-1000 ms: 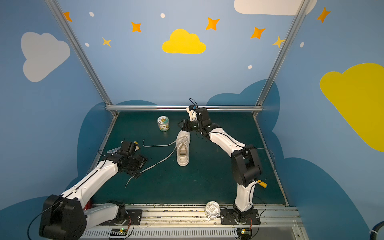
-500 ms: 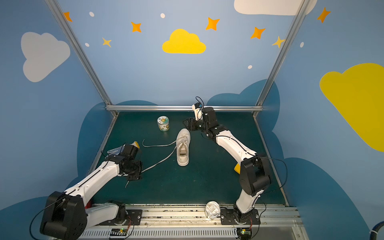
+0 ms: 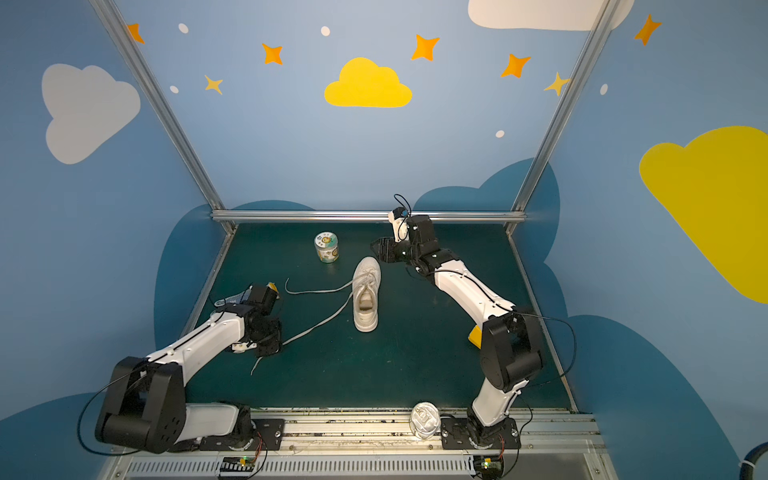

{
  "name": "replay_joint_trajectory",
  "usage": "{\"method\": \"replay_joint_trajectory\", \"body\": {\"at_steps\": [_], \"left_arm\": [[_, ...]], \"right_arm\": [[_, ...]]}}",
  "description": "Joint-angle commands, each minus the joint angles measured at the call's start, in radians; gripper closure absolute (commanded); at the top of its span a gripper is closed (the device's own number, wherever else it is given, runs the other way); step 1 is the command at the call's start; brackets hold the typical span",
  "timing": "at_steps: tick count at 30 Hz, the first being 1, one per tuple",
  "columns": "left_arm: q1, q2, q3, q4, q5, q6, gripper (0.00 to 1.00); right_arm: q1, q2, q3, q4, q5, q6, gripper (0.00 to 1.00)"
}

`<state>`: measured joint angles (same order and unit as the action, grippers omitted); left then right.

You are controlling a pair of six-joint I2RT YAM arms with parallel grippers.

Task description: Tie the shoes

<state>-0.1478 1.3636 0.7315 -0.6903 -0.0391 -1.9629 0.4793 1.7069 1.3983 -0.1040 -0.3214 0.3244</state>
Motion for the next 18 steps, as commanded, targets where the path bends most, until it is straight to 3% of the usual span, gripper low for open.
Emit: {"method": "replay_joint_trajectory", "body": {"at_steps": [1, 18], "left_arm": [[0.017, 0.036, 0.038, 0.009, -0.020, 0.000, 0.54], [0.027, 0.075, 0.030, -0.026, -0.007, 0.000, 0.55]], "right_arm": [[-0.002, -0.038, -0.009, -0.026, 0.013, -0.022, 0.36], [-0.001, -0.035, -0.005, -0.048, 0.021, -0.017, 0.36]]}}
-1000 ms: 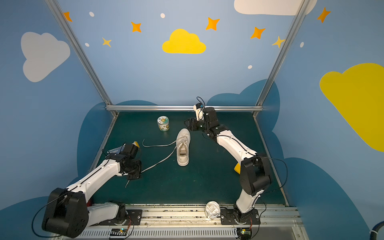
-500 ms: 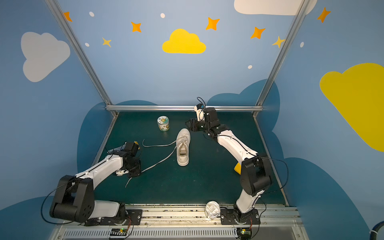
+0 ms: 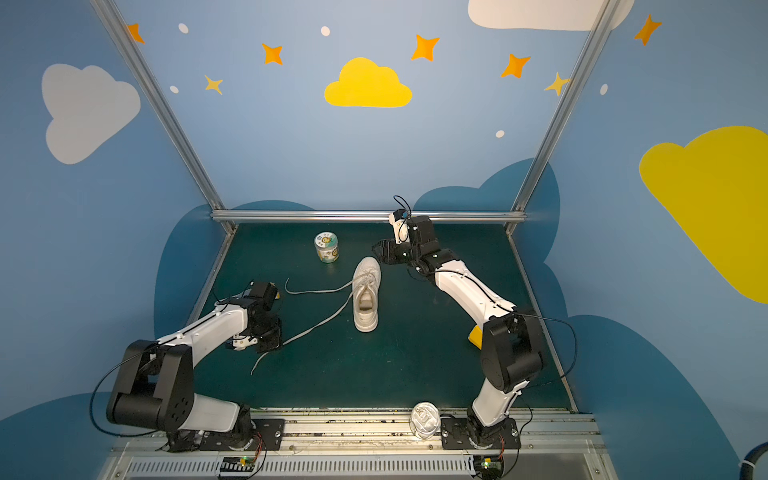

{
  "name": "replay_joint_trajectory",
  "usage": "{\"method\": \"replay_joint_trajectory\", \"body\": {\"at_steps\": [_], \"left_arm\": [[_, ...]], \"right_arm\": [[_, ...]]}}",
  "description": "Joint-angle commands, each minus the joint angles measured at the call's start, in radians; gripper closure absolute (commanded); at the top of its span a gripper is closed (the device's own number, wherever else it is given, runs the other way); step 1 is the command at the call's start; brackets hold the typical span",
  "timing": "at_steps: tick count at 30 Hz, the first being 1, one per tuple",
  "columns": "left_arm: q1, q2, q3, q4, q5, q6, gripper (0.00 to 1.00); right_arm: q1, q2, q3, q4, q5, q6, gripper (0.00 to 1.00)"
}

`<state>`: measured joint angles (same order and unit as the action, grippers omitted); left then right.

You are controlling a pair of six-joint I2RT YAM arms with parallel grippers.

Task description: Tie the shoes

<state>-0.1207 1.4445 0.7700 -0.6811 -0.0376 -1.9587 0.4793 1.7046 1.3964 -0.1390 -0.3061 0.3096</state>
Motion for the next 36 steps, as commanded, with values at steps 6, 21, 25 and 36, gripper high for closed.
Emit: {"method": "replay_joint_trajectory", "body": {"at_steps": [6, 21, 25, 36], "left_arm": [[0.004, 0.034, -0.011, 0.001, 0.001, 0.000, 0.59], [-0.014, 0.043, 0.048, -0.041, -0.048, 0.038, 0.87], [-0.019, 0.002, 0.094, -0.066, -0.099, 0.084, 0.95], [-0.043, -0.032, 0.400, 0.045, -0.297, 0.735, 0.97]], "right_arm": [[-0.002, -0.038, -0.015, -0.021, 0.010, -0.003, 0.36], [-0.001, -0.096, -0.047, -0.054, 0.033, -0.015, 0.37], [-0.002, -0.145, -0.071, -0.067, 0.037, -0.002, 0.37], [-0.002, -0.410, -0.271, -0.071, 0.142, 0.039, 0.37]]}}
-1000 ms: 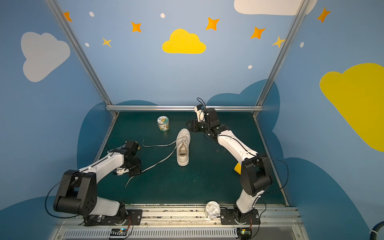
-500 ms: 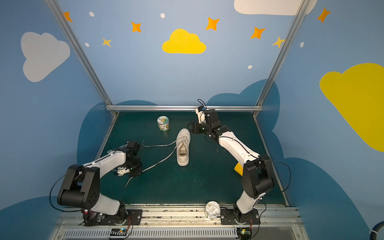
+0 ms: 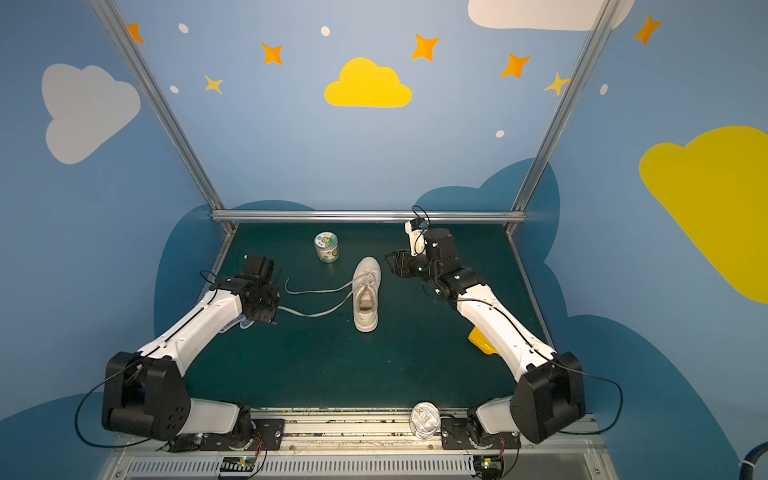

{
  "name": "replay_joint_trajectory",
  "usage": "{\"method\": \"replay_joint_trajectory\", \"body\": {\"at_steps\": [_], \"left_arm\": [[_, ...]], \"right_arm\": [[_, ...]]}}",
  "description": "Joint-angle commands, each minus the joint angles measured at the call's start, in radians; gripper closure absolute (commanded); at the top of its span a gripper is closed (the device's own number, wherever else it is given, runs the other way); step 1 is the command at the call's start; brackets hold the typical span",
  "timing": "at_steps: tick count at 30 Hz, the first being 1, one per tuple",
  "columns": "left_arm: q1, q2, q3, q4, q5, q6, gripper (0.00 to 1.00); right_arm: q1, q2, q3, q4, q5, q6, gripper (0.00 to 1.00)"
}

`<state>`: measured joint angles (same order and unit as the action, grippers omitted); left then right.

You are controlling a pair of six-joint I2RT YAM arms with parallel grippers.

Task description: Tie the shoes

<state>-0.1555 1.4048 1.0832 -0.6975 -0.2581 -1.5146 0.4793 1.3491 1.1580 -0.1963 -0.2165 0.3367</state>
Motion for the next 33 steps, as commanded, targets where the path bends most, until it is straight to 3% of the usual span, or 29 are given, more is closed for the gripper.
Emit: {"method": "replay_joint_trajectory", "body": {"at_steps": [1, 5, 11, 22, 25, 28, 33], "left_arm": [[-0.013, 0.026, 0.135, 0.103, -0.065, 0.379, 0.97], [-0.034, 0.175, 0.432, 0.133, 0.036, 0.667, 0.97], [-0.136, 0.439, 0.884, 0.073, 0.132, 0.921, 0.97], [-0.352, 0.916, 1.512, -0.061, 0.326, 1.137, 0.97], [-0.423, 0.995, 1.603, -0.071, 0.331, 1.179, 0.97], [-0.480, 1.038, 1.601, -0.062, 0.334, 1.219, 0.97], [-0.551, 1.071, 1.576, -0.093, 0.359, 1.244, 0.97]], "right_arm": [[-0.002, -0.083, -0.053, -0.019, 0.073, 0.010, 0.37], [-0.003, -0.166, -0.093, -0.058, 0.136, 0.001, 0.37], [-0.008, -0.302, -0.154, -0.113, 0.246, -0.016, 0.36], [-0.073, -0.386, -0.160, -0.249, 0.347, -0.095, 0.33], [-0.109, -0.379, -0.155, -0.278, 0.378, -0.092, 0.32], [-0.161, -0.380, -0.144, -0.320, 0.453, -0.056, 0.31], [-0.269, -0.390, -0.150, -0.341, 0.388, -0.039, 0.30]]}}
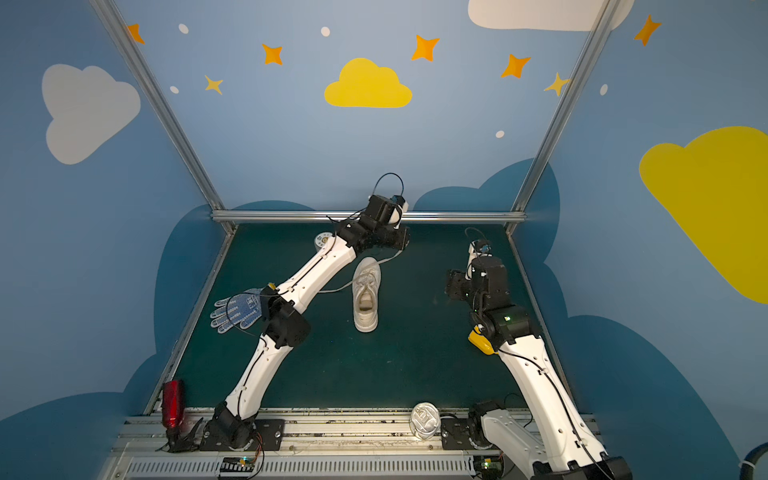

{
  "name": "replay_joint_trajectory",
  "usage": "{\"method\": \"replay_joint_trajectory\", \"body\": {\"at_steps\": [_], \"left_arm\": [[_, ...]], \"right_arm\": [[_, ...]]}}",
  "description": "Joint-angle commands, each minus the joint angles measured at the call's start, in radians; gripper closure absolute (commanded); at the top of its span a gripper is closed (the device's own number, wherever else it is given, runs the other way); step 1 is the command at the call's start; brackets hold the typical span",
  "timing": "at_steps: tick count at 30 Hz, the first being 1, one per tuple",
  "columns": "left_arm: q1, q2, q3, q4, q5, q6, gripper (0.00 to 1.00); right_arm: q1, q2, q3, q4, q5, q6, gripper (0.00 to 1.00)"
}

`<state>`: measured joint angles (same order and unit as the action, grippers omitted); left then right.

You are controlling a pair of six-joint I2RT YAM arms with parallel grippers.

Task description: Tie the shoes

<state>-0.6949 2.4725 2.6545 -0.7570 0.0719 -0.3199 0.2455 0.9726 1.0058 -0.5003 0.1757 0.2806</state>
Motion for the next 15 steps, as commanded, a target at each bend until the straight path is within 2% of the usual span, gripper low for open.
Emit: {"method": "replay_joint_trajectory", "body": {"at_steps": [1, 5, 15], "left_arm": [[-0.029, 0.002, -0.011, -0.030, 0.038, 0.058, 0.97], [-0.092, -0.004, -0.061, -0.026, 0.031, 0.080, 0.97], [-0.181, -0.020, -0.198, -0.049, 0.077, 0.097, 0.97]], "right_arm": [[-0.049, -0.015, -0.002, -0.035, -0.010, 0.017, 0.30], [-0.096, -0.015, -0.010, -0.036, -0.045, 0.008, 0.30], [-0.189, -0.017, -0.007, -0.037, -0.119, -0.006, 0.30]]}}
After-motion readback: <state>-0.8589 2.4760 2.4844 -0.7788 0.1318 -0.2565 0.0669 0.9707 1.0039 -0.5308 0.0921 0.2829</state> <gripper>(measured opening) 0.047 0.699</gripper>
